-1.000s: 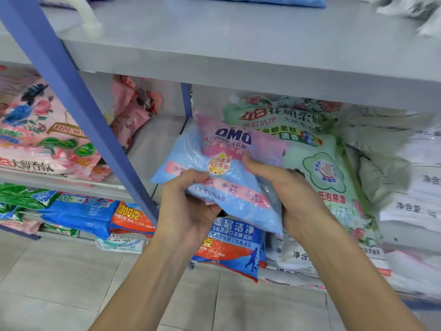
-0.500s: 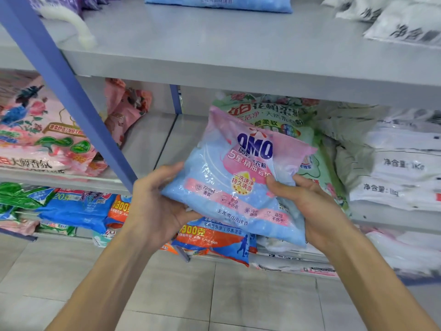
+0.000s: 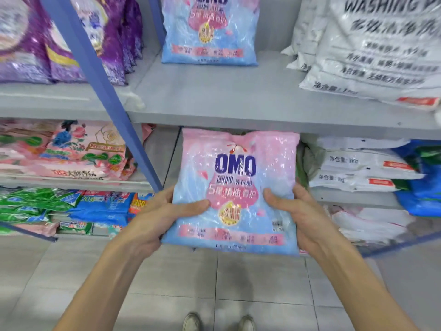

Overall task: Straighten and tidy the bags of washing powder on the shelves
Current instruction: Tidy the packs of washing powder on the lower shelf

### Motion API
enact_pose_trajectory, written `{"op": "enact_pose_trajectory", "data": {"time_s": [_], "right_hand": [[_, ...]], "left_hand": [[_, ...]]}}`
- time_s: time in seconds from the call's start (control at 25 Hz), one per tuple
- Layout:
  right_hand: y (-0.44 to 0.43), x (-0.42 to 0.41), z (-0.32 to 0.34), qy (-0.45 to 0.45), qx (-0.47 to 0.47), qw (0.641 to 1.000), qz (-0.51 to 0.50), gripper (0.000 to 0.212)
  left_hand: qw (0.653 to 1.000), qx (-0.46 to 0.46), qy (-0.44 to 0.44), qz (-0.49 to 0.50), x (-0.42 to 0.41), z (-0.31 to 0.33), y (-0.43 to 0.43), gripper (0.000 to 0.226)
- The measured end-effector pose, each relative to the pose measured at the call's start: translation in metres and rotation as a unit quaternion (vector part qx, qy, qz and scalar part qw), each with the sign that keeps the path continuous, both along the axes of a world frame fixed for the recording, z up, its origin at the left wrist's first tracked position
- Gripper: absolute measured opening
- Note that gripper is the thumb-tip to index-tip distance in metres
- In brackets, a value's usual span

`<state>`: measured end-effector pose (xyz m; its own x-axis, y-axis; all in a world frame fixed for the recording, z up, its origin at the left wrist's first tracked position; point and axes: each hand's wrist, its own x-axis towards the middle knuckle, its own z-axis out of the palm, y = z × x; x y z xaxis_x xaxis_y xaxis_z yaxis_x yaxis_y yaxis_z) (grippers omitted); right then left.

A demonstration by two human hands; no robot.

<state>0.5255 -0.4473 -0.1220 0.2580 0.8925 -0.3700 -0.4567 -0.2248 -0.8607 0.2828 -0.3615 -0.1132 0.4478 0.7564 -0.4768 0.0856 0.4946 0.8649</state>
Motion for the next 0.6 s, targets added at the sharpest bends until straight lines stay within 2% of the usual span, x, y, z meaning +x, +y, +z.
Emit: {"op": "enact_pose_trajectory", "data": {"time_s": [0.08,0.12,0.24,0.44,0.52,0.6], "right_hand": [[-0.01,-0.005,0.018,-0.01,-0.001,1.0,0.005,0.041],[-0.011,-0.007,0.031,-0.019,0.008,1.0,0.011,0.043],[-0.005,-0.016,0.073,-0.06,0.06,0.996,0.006,0.037],[0.043,-0.026,0.123,-0.113,0.111,0.986,-0.046,0.041],[0.069,-0.023,0.134,-0.116,0.128,0.983,-0.056,0.033],[0.099,-0.016,0.143,-0.122,0.14,0.981,-0.062,0.025]], "left_hand": [[1.0,0.017,-0.008,0.001,-0.012,0.015,-0.015,0.046],[1.0,0.023,-0.019,0.009,-0.017,0.024,-0.02,0.046],[0.997,0.063,-0.05,0.018,-0.027,0.055,-0.016,0.045],[0.981,0.185,-0.049,0.033,-0.027,0.115,0.038,0.026],[0.976,0.21,-0.049,0.026,-0.022,0.13,0.064,0.028],[0.971,0.233,-0.046,0.038,-0.013,0.137,0.097,0.041]]}}
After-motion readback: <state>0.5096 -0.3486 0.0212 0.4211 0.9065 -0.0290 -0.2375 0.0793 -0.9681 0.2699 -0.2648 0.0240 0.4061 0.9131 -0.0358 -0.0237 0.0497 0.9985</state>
